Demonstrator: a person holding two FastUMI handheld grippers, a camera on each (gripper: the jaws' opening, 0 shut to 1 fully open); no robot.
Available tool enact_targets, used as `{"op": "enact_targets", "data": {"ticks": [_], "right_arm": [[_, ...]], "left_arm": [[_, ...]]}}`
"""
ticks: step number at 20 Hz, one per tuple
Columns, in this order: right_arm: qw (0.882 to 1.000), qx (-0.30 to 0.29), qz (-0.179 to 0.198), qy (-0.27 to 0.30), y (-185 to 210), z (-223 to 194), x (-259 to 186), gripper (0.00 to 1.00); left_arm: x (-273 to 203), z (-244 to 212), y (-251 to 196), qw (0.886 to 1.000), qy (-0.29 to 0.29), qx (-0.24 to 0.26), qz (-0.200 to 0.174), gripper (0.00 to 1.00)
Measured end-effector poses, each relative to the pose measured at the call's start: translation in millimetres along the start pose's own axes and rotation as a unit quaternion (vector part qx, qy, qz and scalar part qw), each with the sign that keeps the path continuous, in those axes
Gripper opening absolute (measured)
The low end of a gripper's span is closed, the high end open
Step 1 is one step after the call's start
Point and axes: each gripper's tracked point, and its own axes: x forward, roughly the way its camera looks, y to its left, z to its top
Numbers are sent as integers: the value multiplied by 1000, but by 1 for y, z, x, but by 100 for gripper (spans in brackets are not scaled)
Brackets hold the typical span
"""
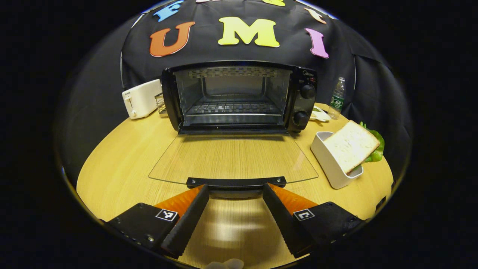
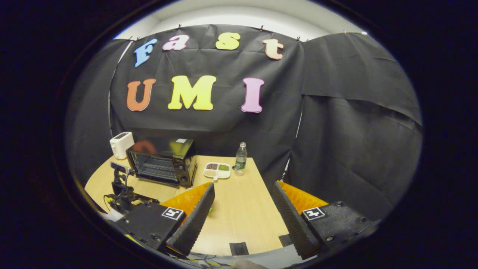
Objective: Open the electric oven with the left hand, put the food in, and close the electric oven.
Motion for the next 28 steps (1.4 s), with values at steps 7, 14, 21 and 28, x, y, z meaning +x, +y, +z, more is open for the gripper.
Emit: {"op": "enact_targets", "data": {"ticks": [7, 14, 21, 28], "right_arm": [[999, 9, 30, 11, 7, -7, 27, 94], [988, 10, 131, 77, 46, -62, 105, 94], [946, 63, 252, 192, 95, -136, 193, 89], [897, 102, 335, 269, 130, -154, 252, 84]], "left_arm": [[-21, 21, 15, 1000, -24, 3, 15, 96], [-92, 91, 28, 995, -96, -9, 28, 95], [-162, 169, 38, 985, -154, -15, 75, 95], [-187, 203, 38, 976, -174, -29, 129, 95]]}}
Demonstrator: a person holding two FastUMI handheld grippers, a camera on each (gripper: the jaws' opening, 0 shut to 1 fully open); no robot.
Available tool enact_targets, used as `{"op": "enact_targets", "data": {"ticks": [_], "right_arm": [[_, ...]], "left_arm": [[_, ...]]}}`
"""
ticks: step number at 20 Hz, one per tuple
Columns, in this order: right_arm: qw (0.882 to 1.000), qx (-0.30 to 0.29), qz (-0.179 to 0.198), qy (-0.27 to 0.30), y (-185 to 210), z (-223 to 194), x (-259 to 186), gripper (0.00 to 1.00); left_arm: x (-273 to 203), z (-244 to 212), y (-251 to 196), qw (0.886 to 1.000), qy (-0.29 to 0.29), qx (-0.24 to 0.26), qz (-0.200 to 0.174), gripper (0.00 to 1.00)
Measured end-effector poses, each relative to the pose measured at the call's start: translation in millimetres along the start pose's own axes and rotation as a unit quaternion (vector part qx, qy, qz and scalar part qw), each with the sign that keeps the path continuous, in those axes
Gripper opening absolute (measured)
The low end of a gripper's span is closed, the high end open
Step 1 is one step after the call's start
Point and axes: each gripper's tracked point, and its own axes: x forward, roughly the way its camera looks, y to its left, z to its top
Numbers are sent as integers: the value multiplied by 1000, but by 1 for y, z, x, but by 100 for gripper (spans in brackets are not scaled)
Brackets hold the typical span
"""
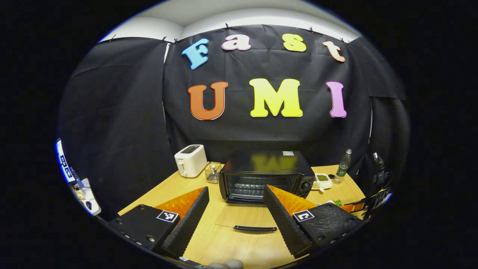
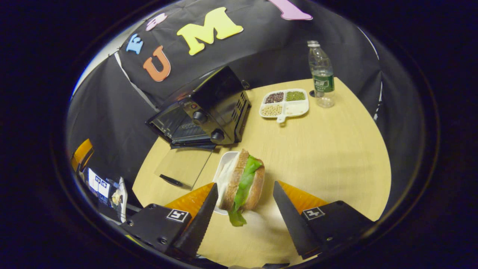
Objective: Open the electric oven with the left hand, put the food in, and close the electric oven.
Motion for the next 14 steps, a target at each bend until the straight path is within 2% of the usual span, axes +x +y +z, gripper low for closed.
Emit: {"op": "enact_targets", "data": {"ticks": [2, 4, 5, 8, 9, 11, 14], "right_arm": [[999, 8, 28, 15, 4, 0, 11, 82], [998, 21, 42, 36, 6, -2, 17, 76], [998, 32, 46, 41, 7, -1, 17, 64], [995, 51, 66, 48, 12, 0, 15, 50], [995, 53, 67, 49, 14, 0, 13, 40], [996, 50, 54, 41, 16, 3, 6, 34], [999, 28, 30, 10, 27, 14, -10, 31]], "left_arm": [[0, 1, -3, 1000, 4, 3, 12, 96], [-1, 1, -4, 1000, 9, 8, 22, 96], [-1, 2, -5, 1000, 9, 9, 28, 96], [-1, 3, -6, 999, 10, 4, 34, 96], [-2, 3, -6, 999, 9, 4, 32, 96], [-3, 3, -1, 999, 5, 14, 32, 96], [-5, 3, 8, 1000, 1, 13, 22, 95]]}}
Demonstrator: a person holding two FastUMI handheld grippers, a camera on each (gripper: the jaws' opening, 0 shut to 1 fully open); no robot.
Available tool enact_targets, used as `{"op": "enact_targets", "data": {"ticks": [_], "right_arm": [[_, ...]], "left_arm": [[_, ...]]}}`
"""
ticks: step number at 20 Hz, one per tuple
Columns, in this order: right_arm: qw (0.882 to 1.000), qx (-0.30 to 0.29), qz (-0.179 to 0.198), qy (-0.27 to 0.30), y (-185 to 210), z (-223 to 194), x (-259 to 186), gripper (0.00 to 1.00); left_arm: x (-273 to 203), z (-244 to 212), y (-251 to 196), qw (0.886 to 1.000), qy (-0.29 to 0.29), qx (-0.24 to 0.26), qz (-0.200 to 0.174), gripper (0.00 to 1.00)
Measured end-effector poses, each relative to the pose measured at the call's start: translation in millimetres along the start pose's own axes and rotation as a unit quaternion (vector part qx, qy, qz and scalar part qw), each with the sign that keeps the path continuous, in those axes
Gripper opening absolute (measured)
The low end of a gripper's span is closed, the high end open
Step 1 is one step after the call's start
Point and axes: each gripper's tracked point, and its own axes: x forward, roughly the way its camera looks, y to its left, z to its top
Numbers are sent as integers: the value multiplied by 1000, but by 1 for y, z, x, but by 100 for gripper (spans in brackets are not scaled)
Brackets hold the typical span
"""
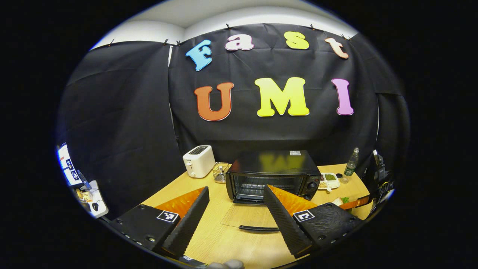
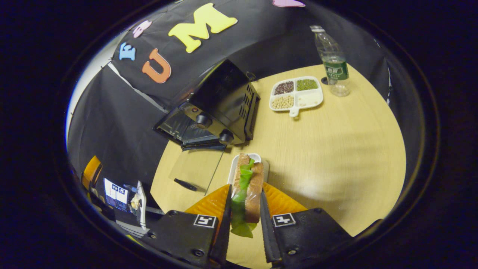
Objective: Open the electric oven with the left hand, put the food in, and close the electric oven.
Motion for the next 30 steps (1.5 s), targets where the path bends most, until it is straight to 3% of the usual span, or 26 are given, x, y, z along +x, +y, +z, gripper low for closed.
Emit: {"op": "enact_targets", "data": {"ticks": [2, 3, 4, 5, 9, 16, 23, 30], "right_arm": [[1000, -2, -11, -29, 17, 8, -14, 31], [999, 3, -16, -47, 28, 10, -21, 41], [998, 14, -19, -64, 40, 13, -26, 41], [996, 28, -21, -83, 53, 13, -29, 31], [985, 76, -15, -157, 106, 12, -24, 31], [958, 175, 40, -224, 178, 1, 53, 31], [920, 257, 60, -291, 192, 33, 137, 31], [901, 286, 70, -319, 196, 83, 211, 31]], "left_arm": [[-4, -2, 10, 1000, -1, 13, -2, 96], [-7, -2, 14, 1000, -6, 19, -8, 96], [-9, 1, 16, 1000, -13, 18, -20, 96], [-11, 0, 15, 999, -18, 16, -32, 95], [-20, -1, 16, 996, -31, 2, -84, 95], [-32, -8, 25, 991, -33, -7, -132, 95], [-30, -26, 33, 987, -25, 25, -156, 96], [-7, -47, 36, 986, -7, 49, -160, 95]]}}
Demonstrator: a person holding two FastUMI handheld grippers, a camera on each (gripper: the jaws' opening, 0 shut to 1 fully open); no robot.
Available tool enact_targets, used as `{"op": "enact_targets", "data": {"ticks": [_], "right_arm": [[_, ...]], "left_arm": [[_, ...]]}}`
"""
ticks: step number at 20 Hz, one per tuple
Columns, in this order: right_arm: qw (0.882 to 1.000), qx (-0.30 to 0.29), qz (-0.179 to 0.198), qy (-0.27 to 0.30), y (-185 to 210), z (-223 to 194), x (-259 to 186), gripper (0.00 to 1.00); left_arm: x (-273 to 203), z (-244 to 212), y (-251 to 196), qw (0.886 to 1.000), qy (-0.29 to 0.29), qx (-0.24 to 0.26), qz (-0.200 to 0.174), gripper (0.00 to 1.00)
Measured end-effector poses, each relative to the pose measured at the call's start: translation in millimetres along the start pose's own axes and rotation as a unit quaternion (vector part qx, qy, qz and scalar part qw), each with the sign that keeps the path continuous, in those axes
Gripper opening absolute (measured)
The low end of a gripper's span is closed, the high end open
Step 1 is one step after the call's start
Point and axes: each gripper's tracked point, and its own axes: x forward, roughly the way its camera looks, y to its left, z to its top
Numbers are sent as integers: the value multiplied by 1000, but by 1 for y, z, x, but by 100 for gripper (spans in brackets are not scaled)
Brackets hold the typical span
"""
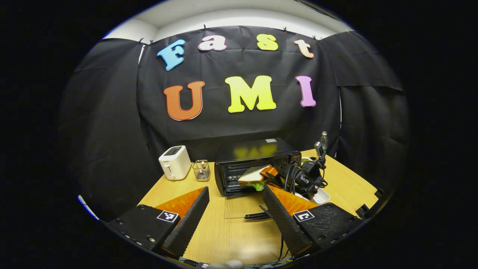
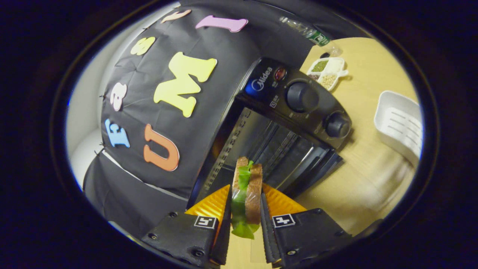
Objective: Open the electric oven with the left hand, put the food in, and close the electric oven.
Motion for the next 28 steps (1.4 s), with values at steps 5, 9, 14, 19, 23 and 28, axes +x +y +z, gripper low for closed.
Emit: {"op": "enact_targets", "data": {"ticks": [5, 9, 14, 19, 23, 28], "right_arm": [[1000, 10, -21, -19, -21, 7, 29, 31], [997, -55, -50, -24, -32, 15, 33, 36], [984, -149, -96, -12, -44, 23, 29, 76], [965, -239, -106, -8, -38, 33, 14, 100], [951, -291, -102, 7, -21, 40, -23, 89], [920, -379, -97, -9, 11, 77, -102, 89]], "left_arm": [[13, 0, 1, 1000, 3, -6, 3, 95], [16, -7, 2, 1000, 7, -15, 7, 95], [19, -6, -1, 1000, 10, -24, 10, 96], [19, 0, -3, 1000, -1, -26, 14, 96], [19, 4, -6, 999, -7, -46, 11, 96], [21, 8, -13, 999, -15, -42, 7, 96]]}}
